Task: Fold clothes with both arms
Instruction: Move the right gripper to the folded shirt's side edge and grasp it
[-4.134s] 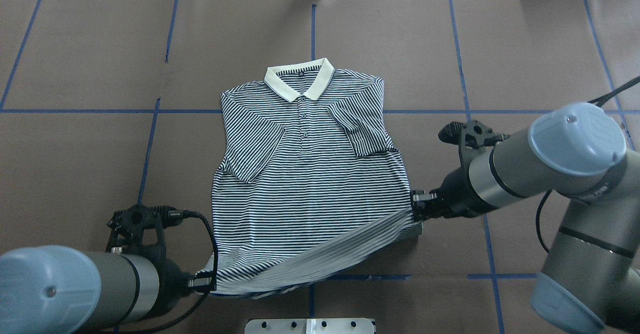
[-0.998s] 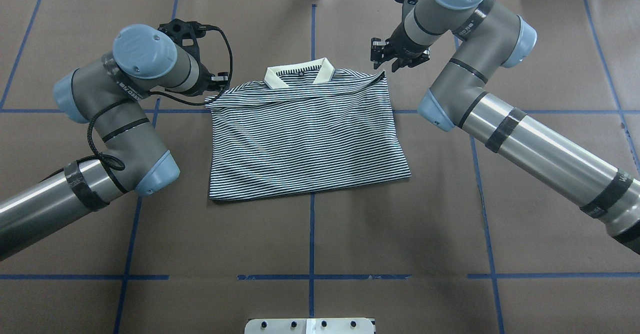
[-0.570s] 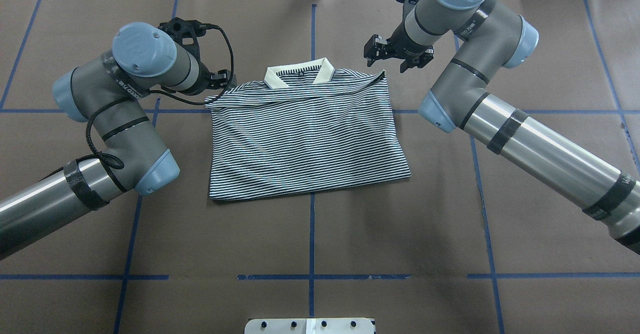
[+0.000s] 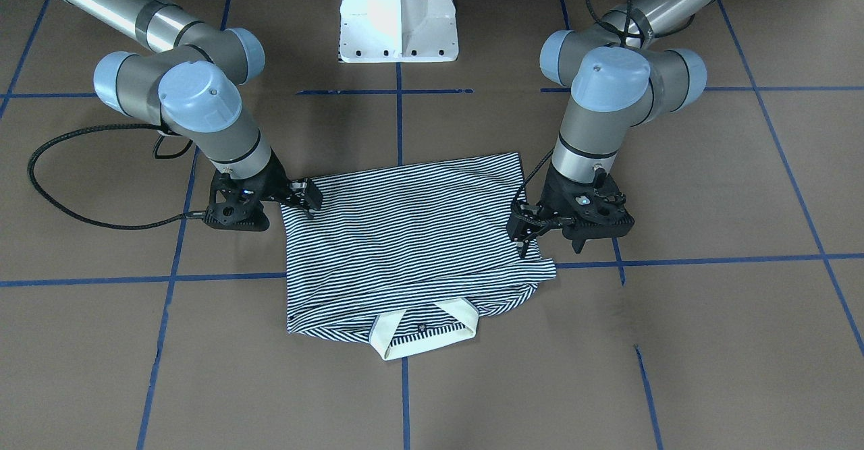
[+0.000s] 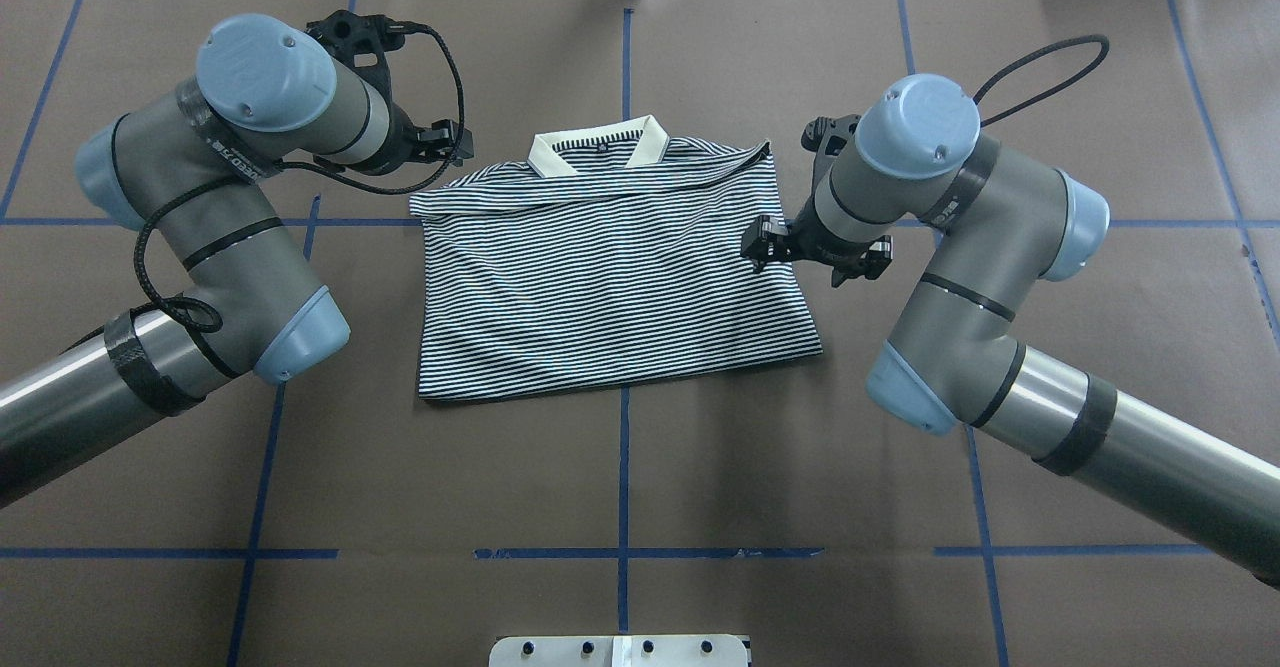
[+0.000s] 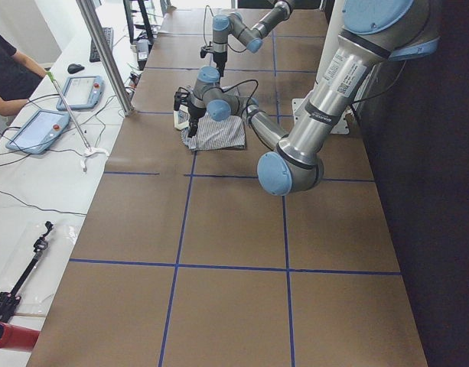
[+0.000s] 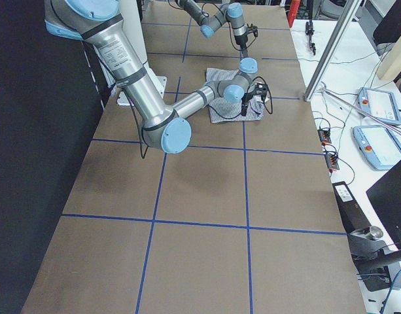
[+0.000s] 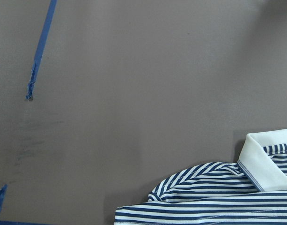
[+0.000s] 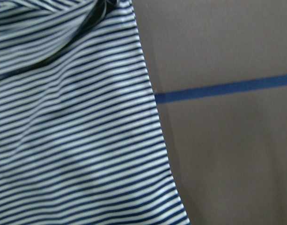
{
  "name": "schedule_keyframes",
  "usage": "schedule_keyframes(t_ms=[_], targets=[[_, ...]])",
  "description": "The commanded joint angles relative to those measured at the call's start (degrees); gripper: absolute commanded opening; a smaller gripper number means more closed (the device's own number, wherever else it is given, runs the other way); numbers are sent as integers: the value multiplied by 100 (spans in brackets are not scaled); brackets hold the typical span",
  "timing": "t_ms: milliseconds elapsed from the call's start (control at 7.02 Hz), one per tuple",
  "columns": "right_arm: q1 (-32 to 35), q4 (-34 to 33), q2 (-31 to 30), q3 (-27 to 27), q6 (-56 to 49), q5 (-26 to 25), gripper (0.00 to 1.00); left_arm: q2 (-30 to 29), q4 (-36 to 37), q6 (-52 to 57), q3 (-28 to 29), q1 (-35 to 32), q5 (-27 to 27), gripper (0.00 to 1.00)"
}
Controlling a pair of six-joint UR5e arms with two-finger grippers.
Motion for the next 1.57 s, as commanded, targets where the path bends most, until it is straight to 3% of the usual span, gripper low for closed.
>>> schedule_keyframes(t_ms=[0, 570, 713, 855, 998, 1140, 1425], targets=[[-293, -83, -137, 95, 31, -139, 100, -17, 105, -78, -186, -2, 8, 100], [-434, -92, -198, 60, -5, -227, 97, -18, 105, -202, -257, 7, -1, 100], [-434, -92, -251, 51, -31, -218, 86, -18, 105, -202, -257, 7, -1, 100], [-434, -92, -251, 60, -40, -210, 62, -9, 105, -202, -257, 7, -1, 100], [-434, -92, -251, 60, -57, -201, 24, 17, 105, -202, -257, -2, -1, 100], [-408, -92, -251, 69, -66, -166, 0, 18, 105, -202, -291, -2, 8, 100], [-364, -100, -260, 112, -101, -131, 0, 18, 105, -202, -292, 7, 8, 100]])
